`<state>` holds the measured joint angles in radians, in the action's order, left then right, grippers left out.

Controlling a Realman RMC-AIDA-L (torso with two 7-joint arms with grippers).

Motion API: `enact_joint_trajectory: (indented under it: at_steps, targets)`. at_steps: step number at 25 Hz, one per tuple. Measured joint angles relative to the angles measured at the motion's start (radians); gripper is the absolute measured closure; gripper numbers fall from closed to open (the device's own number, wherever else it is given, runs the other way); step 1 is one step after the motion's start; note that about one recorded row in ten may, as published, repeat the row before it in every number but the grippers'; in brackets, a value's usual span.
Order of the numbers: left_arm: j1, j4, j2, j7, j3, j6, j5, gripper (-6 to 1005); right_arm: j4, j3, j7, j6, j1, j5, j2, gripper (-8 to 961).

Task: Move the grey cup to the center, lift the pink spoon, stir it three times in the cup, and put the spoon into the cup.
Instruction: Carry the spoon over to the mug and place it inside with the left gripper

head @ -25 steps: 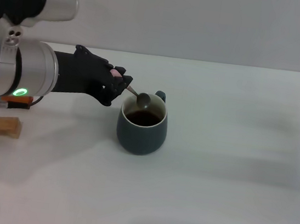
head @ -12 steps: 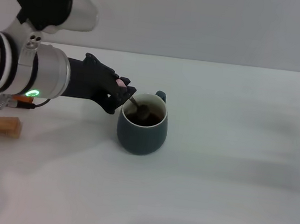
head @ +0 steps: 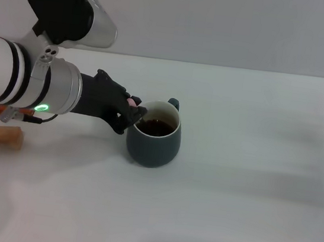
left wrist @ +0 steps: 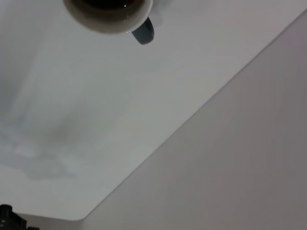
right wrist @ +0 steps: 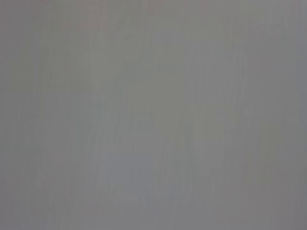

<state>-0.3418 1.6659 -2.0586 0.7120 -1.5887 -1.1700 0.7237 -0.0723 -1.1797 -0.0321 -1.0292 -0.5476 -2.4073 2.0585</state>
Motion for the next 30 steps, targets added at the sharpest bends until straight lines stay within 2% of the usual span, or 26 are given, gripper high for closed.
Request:
enact_joint_trajectory:
  at_steps: [11, 21, 30]
  targets:
    - [-0.036, -0.044, 0.0, 0.001, 0.004, -0.016, -0.001, 853, 0.0, 0.002, 0.0, 0.003, -0.002, -0.002, -0.001, 954]
    - [-0.023, -0.043, -0.001, 0.01, 0.005, 0.057, 0.05, 853, 0.0, 0.001, 0.0, 0.014, 0.003, -0.004, -0.001, 954]
    - [-0.041, -0.083, -0.002, 0.009, 0.013, 0.054, 0.066, 853, -0.001, 0.005, 0.0, 0.014, 0.002, -0.004, -0.001, 954]
